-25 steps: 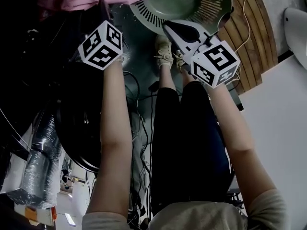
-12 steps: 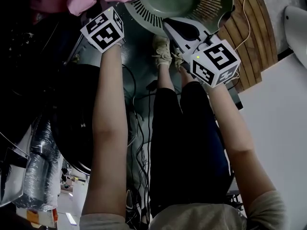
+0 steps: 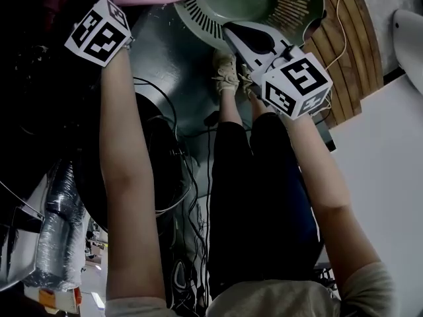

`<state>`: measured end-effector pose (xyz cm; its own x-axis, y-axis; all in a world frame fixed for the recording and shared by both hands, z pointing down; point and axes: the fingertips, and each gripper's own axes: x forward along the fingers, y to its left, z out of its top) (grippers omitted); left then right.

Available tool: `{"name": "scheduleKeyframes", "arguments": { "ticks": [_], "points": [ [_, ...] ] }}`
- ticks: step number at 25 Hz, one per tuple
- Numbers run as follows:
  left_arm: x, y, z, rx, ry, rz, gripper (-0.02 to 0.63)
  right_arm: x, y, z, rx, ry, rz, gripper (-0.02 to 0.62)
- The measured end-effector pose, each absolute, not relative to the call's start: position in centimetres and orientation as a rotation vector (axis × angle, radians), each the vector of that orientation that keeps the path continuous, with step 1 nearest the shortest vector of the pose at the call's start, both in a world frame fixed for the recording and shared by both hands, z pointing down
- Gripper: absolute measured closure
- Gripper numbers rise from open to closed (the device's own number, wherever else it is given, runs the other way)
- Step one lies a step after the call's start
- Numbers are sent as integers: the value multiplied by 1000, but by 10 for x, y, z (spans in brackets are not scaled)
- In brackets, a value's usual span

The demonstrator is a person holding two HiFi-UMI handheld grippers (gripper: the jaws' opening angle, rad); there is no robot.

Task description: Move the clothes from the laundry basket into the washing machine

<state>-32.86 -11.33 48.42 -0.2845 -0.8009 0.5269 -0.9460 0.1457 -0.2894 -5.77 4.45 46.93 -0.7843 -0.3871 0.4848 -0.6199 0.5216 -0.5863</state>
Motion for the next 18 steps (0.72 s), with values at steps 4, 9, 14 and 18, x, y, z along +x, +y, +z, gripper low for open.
{"name": "scheduleKeyframes", "arguments": {
  "ticks": [4,9,14,18],
  "points": [
    [-353,-123,477,1549,-2289,747,588,-61,43,472,830,-2474,1131,578],
    [-337,-110,494,1542,-2171,718,537,-58,41,472,842,-2464,1129,578],
    [-315,-73,487,1525,-2070,545,362,-58,46,469,833,-2457,1136,578],
    [-268,-46,497,1596,-1897,406,354,-58,45,468,843,-2459,1144,578]
  ]
}}
